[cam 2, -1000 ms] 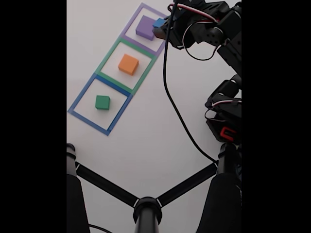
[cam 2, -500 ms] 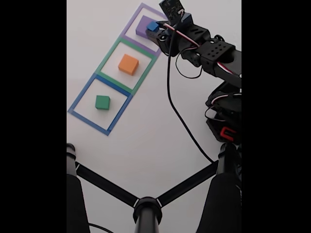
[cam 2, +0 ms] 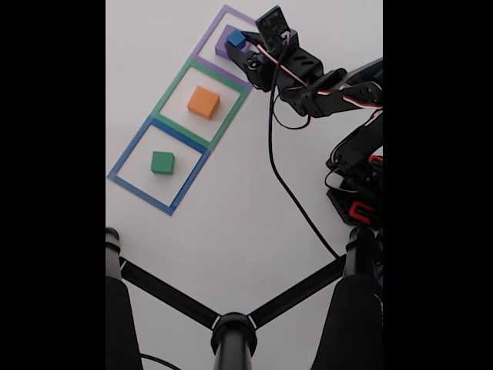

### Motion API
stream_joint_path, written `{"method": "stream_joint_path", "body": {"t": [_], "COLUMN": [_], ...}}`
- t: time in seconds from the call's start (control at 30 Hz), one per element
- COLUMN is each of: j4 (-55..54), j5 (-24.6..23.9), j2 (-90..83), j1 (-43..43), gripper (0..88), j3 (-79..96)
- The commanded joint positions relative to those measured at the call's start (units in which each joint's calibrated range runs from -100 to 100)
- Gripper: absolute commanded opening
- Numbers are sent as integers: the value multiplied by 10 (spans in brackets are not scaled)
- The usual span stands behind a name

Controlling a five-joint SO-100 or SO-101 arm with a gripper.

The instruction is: Tower of hanoi

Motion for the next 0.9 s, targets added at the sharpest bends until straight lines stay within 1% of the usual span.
{"method": "stream_joint_path", "body": {"t": [0.0,0.17,0.63,0.7,0.87], "j4": [-52,-73,-107,-107,-111], "j5": [0,0,0,0,0], "j2": [45,88,140,144,152], "j1": [14,18,18,21,30], "gripper": [22,23,34,55,139], "j3": [-46,-69,-95,-96,-93]}}
